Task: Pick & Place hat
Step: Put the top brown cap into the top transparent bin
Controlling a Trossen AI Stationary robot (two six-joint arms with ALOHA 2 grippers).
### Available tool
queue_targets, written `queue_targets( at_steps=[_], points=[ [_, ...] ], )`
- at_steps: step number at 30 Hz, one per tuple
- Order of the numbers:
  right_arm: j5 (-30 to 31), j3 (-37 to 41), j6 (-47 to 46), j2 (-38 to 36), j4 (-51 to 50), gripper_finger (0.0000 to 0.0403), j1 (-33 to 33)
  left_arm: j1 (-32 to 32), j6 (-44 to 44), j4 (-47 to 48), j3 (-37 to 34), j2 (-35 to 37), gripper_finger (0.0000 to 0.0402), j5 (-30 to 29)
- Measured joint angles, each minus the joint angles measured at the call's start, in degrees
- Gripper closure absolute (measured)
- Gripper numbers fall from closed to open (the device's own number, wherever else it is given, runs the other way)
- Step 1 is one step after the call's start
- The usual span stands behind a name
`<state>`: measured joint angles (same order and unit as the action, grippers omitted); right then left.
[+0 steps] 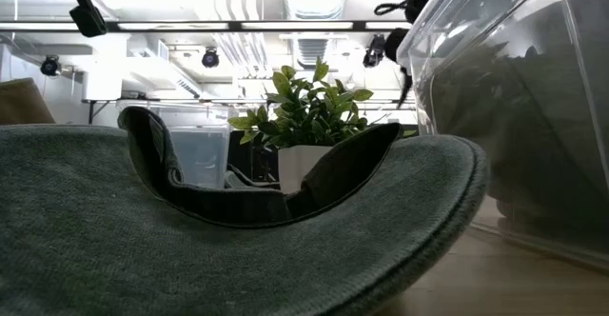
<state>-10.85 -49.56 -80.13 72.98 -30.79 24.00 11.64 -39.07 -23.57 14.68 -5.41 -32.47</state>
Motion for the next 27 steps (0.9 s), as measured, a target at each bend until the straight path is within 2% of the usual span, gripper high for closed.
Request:
queue_targets(
  at_steps=[2, 7, 18, 27],
  points=[
    [1.05, 0.93, -1.96, 1.47, 3.29, 0.0163, 0.27, 0.00, 0.00, 0.00, 0.00, 0.00, 0.0401, -0.02],
    [4.40, 0.64, -5.17, 5.50, 3.68, 0.0152, 0.28, 0.00, 0.00, 0.00, 0.00, 0.00, 0.0401, 0.00],
    [12.21, -4.48, -7.63, 15.74, 4.09, 0.0165, 0.42, 0.04, 0.04, 0.02, 0.00, 0.00, 0.0401, 0.00],
    [10.57, -9.12, -10.02, 23.16, 4.05, 0.0175, 0.78, 0.02, -0.02, 0.02, 0.02, 0.00, 0.0401, 0.00]
  ],
)
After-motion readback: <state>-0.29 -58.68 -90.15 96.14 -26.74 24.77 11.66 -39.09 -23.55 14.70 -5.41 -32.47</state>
